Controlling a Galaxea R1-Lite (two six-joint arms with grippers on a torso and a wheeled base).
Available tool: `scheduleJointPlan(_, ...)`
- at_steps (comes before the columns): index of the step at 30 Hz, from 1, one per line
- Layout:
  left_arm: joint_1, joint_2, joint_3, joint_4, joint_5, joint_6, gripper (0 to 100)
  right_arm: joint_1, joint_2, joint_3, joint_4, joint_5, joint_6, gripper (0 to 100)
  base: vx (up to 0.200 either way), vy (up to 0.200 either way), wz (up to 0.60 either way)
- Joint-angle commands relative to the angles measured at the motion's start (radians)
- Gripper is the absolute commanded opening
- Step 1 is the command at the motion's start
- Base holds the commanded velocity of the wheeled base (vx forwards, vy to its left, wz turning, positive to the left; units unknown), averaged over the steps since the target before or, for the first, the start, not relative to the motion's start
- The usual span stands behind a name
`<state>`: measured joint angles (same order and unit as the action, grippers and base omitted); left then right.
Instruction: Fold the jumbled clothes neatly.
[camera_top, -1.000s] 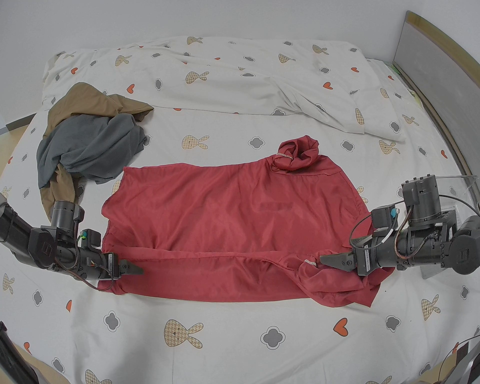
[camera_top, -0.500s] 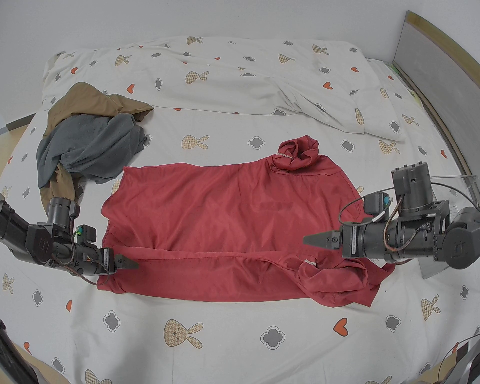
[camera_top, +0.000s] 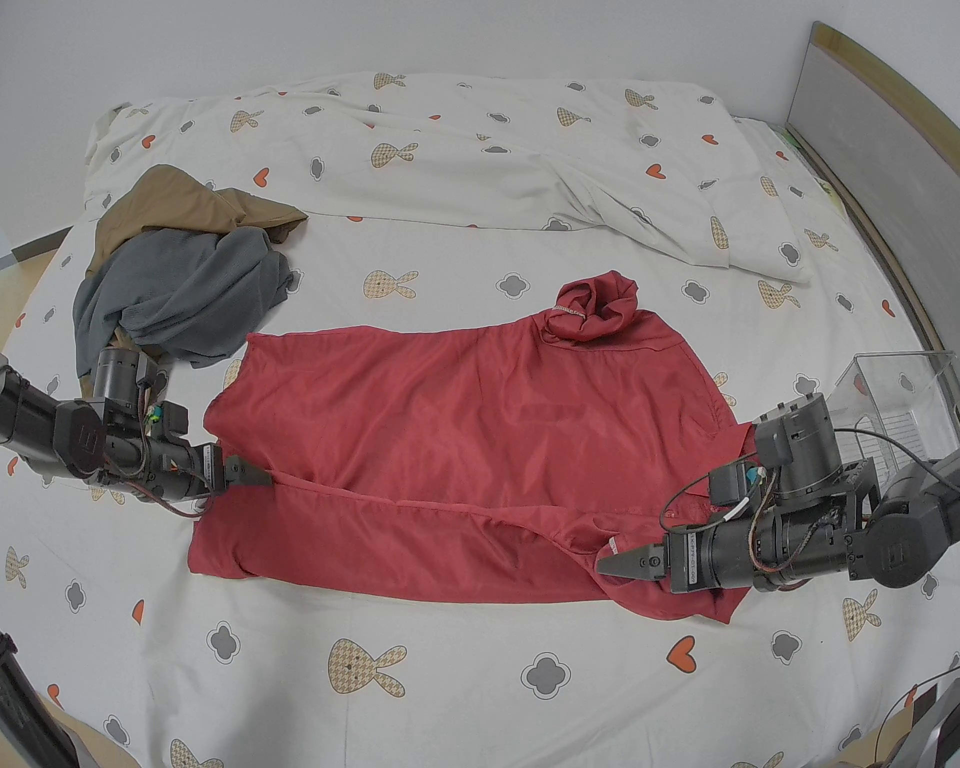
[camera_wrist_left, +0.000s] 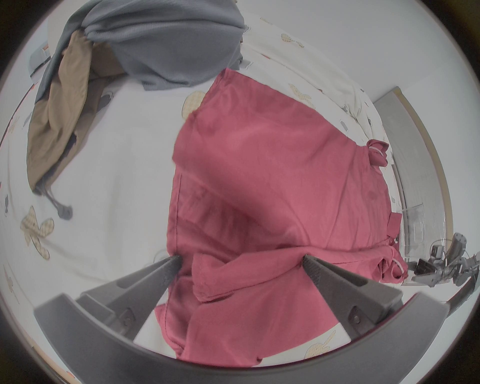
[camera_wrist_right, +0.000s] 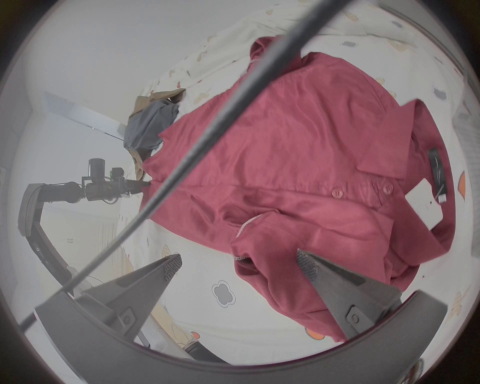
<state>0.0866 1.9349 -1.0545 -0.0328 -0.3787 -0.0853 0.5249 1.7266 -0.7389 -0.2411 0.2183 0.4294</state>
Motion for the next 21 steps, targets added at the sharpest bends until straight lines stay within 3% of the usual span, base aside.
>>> scheduleJointPlan(1,-0.002,0.015,-0.055,0.014,0.0,-0.001,100,0.004,0.008,0.029,0.0,0.003,0.02,100,0.0,0.0,0.0)
scheduleJointPlan(13,-0.019,-0.065,-0.045,0.024,-0.002,-0.007,100,0.024,0.068,0.029,-0.004,0.016,0.049,100,0.0,0.0,0.0)
scheduleJointPlan(21,-0.016,-0.172,-0.03,0.036,-0.003,-0.025,100,0.017,0.1,0.082,-0.178,0.015,0.049,100,0.0,0.0,0.0)
